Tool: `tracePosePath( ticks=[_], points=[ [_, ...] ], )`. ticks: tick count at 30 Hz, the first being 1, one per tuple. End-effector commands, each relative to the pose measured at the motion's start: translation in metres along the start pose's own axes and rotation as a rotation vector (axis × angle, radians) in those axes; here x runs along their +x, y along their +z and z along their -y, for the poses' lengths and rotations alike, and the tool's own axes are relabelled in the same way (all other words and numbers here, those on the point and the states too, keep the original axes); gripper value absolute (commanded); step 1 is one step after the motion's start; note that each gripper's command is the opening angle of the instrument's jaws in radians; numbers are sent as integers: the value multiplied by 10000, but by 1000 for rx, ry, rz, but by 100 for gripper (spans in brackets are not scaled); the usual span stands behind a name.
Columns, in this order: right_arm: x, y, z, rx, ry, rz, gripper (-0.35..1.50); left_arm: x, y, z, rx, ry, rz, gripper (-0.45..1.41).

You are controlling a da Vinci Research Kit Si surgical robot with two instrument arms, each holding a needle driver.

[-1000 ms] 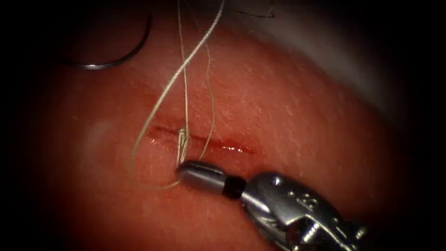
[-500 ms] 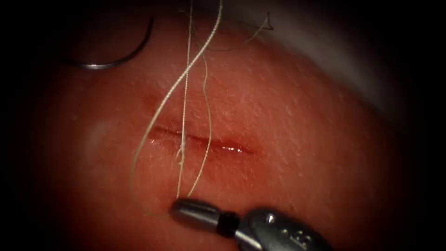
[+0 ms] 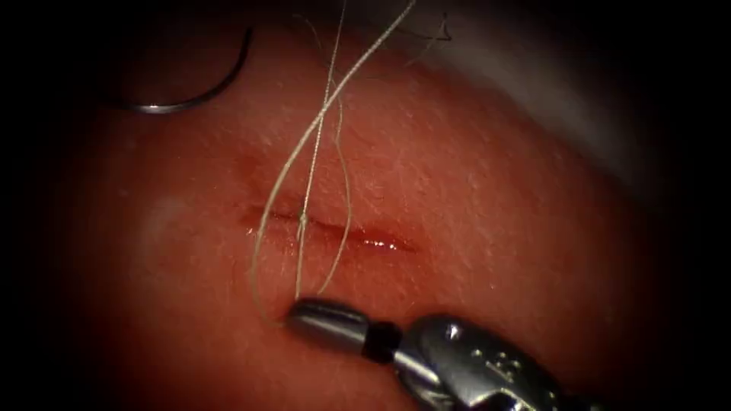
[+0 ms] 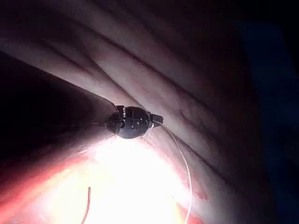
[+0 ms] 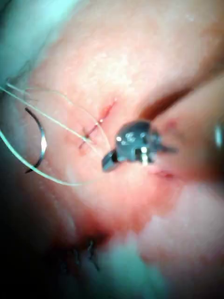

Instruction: Wound Closure

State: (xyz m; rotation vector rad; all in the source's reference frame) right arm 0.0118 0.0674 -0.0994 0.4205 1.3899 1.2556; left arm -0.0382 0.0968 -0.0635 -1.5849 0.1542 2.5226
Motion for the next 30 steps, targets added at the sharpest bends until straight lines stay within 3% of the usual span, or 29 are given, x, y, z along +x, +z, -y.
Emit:
tracePosePath(
  ticks=[1, 3, 5, 6, 14, 22, 30],
  points=[
    [-3, 9, -3, 1, 0, -1, -35, 0, 10, 3, 4, 28, 13, -35],
    [-1, 11, -5, 0, 1, -1, -35, 1, 18, 5, 4, 154, 89, -35],
    [-7, 10, -5, 0, -4, 8, -35, -5, 31, -5, -27, 306, 243, -35],
    [-10, 9, -5, 2, -6, 9, -35, -7, 34, -8, -29, 334, 260, -35],
    [-17, 1, -1, 4, -10, 30, -35, -16, 49, -22, -17, 456, 345, -35],
    [-23, -4, 4, 4, -30, 32, -35, -2, 56, 4, -3, 542, 399, -35],
    [-27, -2, 5, 0, -39, 32, -35, -3, 67, 5, 4, 605, 507, -35]
  ],
)
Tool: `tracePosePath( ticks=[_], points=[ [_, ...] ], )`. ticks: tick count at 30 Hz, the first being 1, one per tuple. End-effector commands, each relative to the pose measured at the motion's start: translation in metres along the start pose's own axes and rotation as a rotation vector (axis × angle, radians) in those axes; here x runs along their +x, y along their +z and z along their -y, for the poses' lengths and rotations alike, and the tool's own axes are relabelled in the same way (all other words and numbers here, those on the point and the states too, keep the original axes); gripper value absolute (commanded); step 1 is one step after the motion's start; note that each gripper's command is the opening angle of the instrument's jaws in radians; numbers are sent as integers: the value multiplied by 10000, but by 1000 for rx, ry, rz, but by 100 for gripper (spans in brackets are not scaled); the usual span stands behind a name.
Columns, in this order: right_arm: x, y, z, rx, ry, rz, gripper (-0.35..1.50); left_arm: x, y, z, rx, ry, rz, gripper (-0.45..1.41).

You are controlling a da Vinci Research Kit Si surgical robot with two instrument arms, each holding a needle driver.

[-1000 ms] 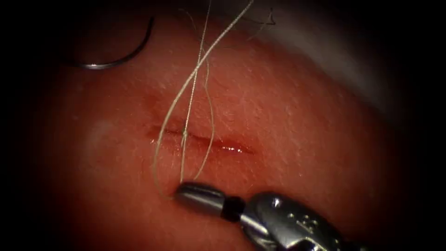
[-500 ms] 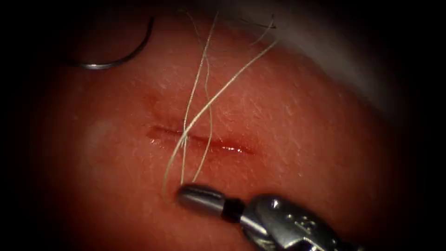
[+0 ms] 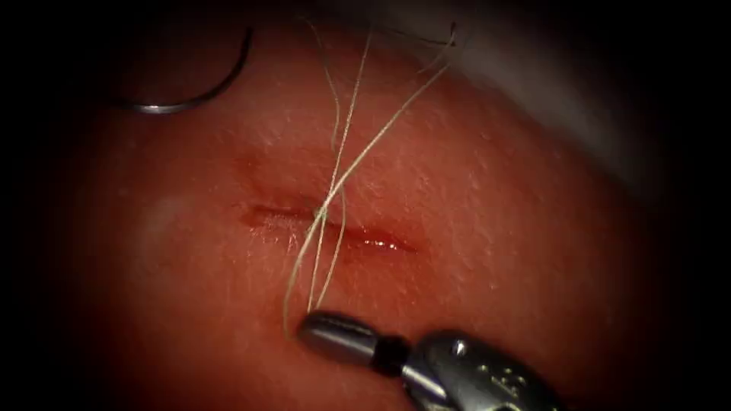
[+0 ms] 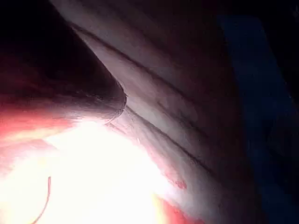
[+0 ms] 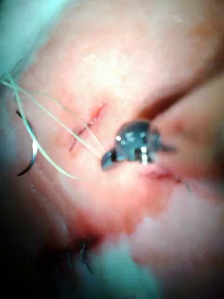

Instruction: Wound Closure

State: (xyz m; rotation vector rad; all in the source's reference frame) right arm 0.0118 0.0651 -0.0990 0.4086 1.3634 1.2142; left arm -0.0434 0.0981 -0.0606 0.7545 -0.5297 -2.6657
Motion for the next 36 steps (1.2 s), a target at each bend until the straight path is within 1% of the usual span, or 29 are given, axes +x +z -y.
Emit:
tracePosePath(
  ticks=[1, 6, 7, 10, 13, 16, 17, 20, 23, 26, 36],
  points=[
    [-7, 8, 0, 1, -1, 3, -35, 2, 5, 3, 1, 4, 5, -35],
    [-14, 11, 5, -1, -5, 11, -35, -1, -1, 7, 3, 17, 50, -35],
    [-15, 13, 8, -2, -11, 14, -35, -2, -2, 9, 3, 44, 81, -35],
    [-17, 14, 11, -3, -17, 17, -35, -5, -7, 12, -3, 78, 120, -35],
    [-17, 15, 11, -6, -18, 15, -35, -6, -10, 13, -6, 95, 138, -35],
    [-21, 16, 11, -10, -21, 25, -35, -5, -8, 6, -24, 144, 170, -35],
    [-22, 16, 11, -10, -21, 32, -35, -2, -3, -1, -38, 180, 193, -35],
    [-22, 16, 12, -11, -21, 35, -35, 1, 1, -7, -45, 207, 209, -35],
    [-23, 15, 14, -13, -22, 41, -35, 5, 8, -22, -58, 295, 256, -35],
    [-25, 15, 15, -12, -23, 44, -35, 7, 11, -26, -64, 324, 282, -35],
    [-38, 12, 24, -4, -31, 62, -35, 7, 14, -15, -73, 336, 285, -35]
  ],
)
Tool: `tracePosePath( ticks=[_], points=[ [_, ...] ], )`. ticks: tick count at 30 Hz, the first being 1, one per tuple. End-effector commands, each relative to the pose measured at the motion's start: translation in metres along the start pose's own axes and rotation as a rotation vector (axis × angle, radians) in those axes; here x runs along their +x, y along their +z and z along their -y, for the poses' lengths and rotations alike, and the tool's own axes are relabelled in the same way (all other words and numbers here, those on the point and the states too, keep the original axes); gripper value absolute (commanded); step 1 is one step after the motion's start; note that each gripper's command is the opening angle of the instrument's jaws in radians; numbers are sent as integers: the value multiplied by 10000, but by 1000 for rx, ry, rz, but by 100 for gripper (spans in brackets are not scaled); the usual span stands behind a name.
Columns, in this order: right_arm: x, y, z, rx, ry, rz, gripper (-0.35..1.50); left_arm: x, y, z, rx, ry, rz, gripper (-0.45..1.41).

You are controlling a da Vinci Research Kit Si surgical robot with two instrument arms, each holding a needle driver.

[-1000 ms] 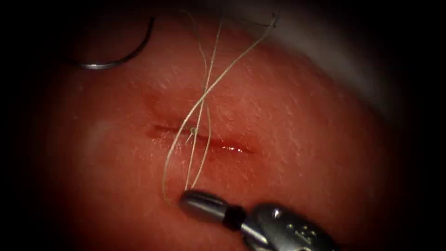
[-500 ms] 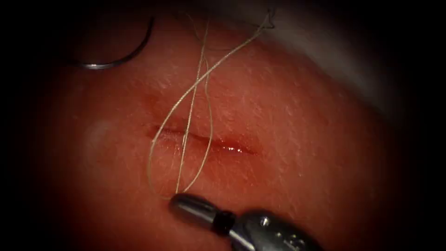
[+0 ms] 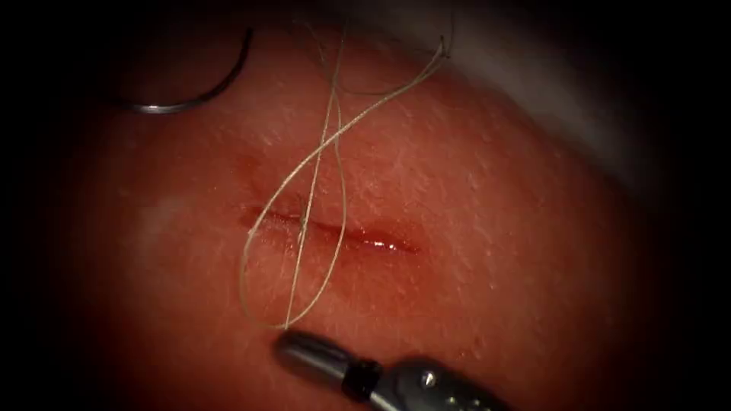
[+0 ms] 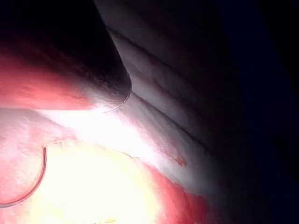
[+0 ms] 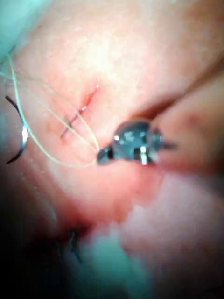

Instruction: Wound Closure

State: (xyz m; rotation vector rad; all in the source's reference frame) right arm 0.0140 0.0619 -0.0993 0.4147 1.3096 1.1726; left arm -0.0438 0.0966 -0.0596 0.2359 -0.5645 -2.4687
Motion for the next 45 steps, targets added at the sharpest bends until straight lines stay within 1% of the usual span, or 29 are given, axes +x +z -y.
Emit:
tracePosePath(
  ticks=[1, 5, 6, 7, 8, 9, 10, 11, 12, 14, 15, 16, 20, 21, 23, 25, 26, 27, 28, 30, 31, 33, 34, 36, 37, 38, 41, 44, 45],
  points=[
    [-9, 8, 1, 3, -2, 2, -35, 1, 6, 6, -1, 4, -1, -35],
    [-8, 9, 0, 2, -1, 1, -35, -3, 4, 12, -1, 5, -3, -35],
    [-1, 14, -2, 0, 4, -9, -35, -3, 1, 7, 8, 9, -26, -35],
    [2, 16, -3, 5, 6, -19, -25, -3, -1, 4, 16, 18, -41, -35],
    [5, 16, -3, -1, 9, -33, 24, -4, -3, 1, 14, 0, -65, -35],
    [14, 16, -3, -62, 1, -71, 93, -7, -12, -7, 7, -73, -137, -35],
    [18, 16, -3, -84, -7, -82, 110, -9, -18, -10, 5, -107, -170, -35],
    [25, 13, -2, -91, -18, -83, 118, -13, -35, -17, 5, -198, -245, -35],
    [32, 8, -1, -86, -18, -78, 120, -20, -60, -21, -7, -293, -328, -35],
    [37, 4, -1, -86, -32, -77, 123, -26, -85, -24, -4, -370, -414, -35],
    [37, 4, -1, -86, -32, -77, 123, -26, -85, -24, -4, -370, -414, -35],
    [39, 0, -3, -69, -32, -67, 125, -32, -117, -26, 17, -444, -500, -35],
    [40, -5, -4, -50, -32, -57, 125, -38, -175, -29, 31, -553, -681, -35],
    [40, -5, -4, -50, -32, -57, 125, -38, -175, -29, 31, -553, -681, -35],
    [46, -7, -4, -33, -28, -46, 125, -39, -224, -26, 62, -642, -830, -35],
    [53, -8, -5, -33, -29, -45, 125, -37, -241, -24, 78, -664, -892, -35],
    [59, -8, -6, -33, -48, -44, 123, -32, -261, -20, 101, -698, -948, -35],
    [59, -8, -6, -33, -48, -44, 123, -32, -261, -20, 101, -698, -948, -35],
    [68, -9, -9, -34, -65, -42, 121, -29, -273, -17, 114, -722, -982, -35],
    [72, -8, -11, -36, -74, -39, 121, -27, -278, -16, 120, -734, -998, -35],
    [82, -7, -16, -48, -109, -19, 121, -24, -289, -14, 135, -762, -1033, -35],
    [87, -6, -19, -54, -124, -8, 121, -24, -293, -13, 141, -775, -1047, -35],
    [99, -4, -26, -62, -164, 13, 121, -23, -302, -12, 158, -797, -1081, -35],
    [110, 2, -34, -69, -211, 34, 125, -26, -315, -12, 186, -834, -1128, -35],
    [110, 2, -34, -69, -211, 34, 125, -26, -315, -12, 186, -834, -1128, -35],
    [115, 9, -40, -77, -245, 54, 126, -29, -322, -13, 195, -850, -1146, -35],
    [114, 30, -47, -79, -294, 86, 128, -34, -329, -19, 202, -879, -1175, -35],
    [114, 39, -50, -68, -306, 95, 130, -34, -330, -22, 200, -893, -1186, -35],
    [116, 49, -52, -72, -335, 97, 130, -34, -332, -25, 201, -896, -1194, -35]
  ],
)
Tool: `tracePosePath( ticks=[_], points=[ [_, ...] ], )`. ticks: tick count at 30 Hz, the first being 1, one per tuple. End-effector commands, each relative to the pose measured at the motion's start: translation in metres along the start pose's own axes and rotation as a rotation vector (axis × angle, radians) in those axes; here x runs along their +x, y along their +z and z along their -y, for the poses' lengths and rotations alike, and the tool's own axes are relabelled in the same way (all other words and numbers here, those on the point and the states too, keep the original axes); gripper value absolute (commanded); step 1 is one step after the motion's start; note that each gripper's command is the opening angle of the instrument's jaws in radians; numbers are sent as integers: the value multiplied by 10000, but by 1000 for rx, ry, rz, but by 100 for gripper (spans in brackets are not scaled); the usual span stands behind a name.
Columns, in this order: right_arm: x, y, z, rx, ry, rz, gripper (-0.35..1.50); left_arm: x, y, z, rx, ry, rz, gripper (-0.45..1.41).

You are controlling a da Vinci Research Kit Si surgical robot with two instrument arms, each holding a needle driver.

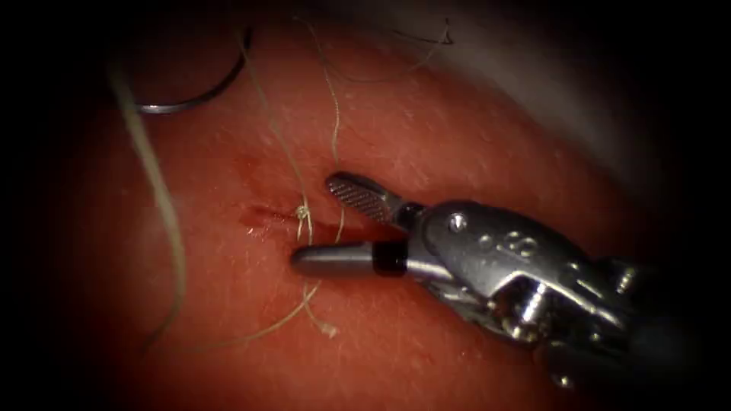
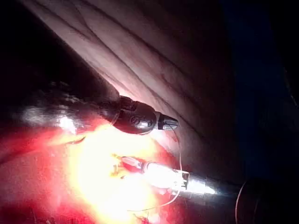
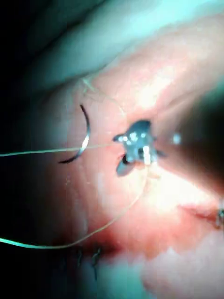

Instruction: Wound Closure

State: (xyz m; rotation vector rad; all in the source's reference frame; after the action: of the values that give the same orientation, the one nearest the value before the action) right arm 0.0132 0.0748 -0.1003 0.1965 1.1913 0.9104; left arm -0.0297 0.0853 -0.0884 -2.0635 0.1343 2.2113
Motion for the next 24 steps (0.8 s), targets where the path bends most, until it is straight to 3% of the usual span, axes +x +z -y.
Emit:
tracePosePath(
  ticks=[1, 10, 24],
  points=[
    [2, 13, -2, -1, -9, -5, 130, -4, 6, 0, -3, 2, -1, -35],
    [-1, 48, -22, -24, -55, 7, 132, 0, 3, -8, -7, -3, -11, -35],
    [-9, 73, -14, -21, -88, 4, 132, 4, 6, -9, -7, -4, -21, -35]
  ],
)
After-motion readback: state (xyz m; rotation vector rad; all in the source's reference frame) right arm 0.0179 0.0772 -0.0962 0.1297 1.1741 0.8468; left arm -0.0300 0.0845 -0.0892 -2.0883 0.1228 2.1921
